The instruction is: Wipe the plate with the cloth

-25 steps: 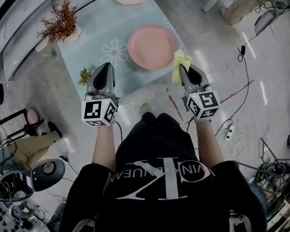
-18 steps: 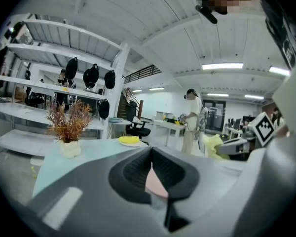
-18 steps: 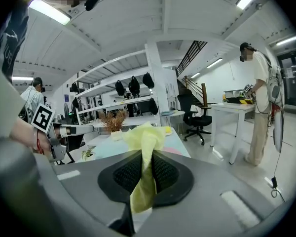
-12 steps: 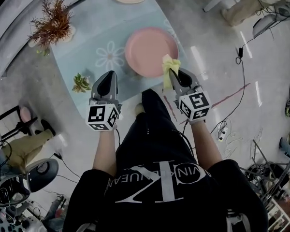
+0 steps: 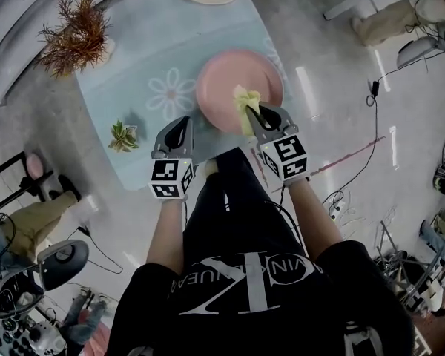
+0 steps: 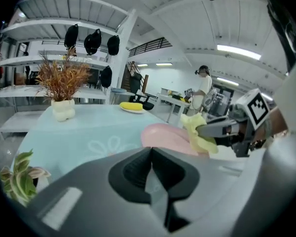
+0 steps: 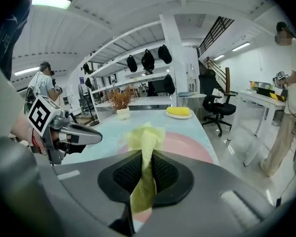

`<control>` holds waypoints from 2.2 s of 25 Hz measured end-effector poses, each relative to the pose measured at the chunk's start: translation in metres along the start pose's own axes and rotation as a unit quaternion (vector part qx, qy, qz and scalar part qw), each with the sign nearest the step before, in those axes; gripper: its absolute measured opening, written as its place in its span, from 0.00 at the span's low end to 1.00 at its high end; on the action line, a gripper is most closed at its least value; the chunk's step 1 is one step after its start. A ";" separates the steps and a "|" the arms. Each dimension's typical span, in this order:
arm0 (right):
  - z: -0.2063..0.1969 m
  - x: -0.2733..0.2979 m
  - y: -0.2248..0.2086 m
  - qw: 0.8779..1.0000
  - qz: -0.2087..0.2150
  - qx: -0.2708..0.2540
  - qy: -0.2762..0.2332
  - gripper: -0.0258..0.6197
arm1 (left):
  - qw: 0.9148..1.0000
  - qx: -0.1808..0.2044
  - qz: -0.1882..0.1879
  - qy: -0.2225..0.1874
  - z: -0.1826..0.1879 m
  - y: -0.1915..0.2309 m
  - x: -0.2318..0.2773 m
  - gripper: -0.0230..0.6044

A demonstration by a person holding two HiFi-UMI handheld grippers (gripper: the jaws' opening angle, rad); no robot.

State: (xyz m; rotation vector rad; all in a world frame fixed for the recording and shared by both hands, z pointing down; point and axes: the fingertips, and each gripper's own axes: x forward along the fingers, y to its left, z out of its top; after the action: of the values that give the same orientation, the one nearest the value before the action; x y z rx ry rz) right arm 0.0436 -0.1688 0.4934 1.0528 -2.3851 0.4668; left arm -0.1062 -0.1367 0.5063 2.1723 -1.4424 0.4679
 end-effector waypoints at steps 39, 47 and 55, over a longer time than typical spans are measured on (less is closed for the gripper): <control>-0.004 0.157 -0.065 0.940 -0.026 -0.302 0.157 0.10 | 0.994 -0.041 0.029 0.102 -0.038 0.012 0.066 0.04; -0.024 0.123 -0.102 0.935 -0.080 -0.281 0.201 0.10 | 0.993 -0.046 0.030 0.102 -0.039 0.014 0.067 0.04; -0.058 0.076 -0.106 0.938 -0.090 -0.231 0.243 0.10 | 0.993 -0.050 0.034 0.101 -0.039 0.016 0.066 0.04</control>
State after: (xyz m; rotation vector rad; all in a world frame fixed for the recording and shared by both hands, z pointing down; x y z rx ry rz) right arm 0.0963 -0.2538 0.5958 0.8125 -1.8132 0.0718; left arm -0.0963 -0.1698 0.5769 1.9420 -1.3997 0.6081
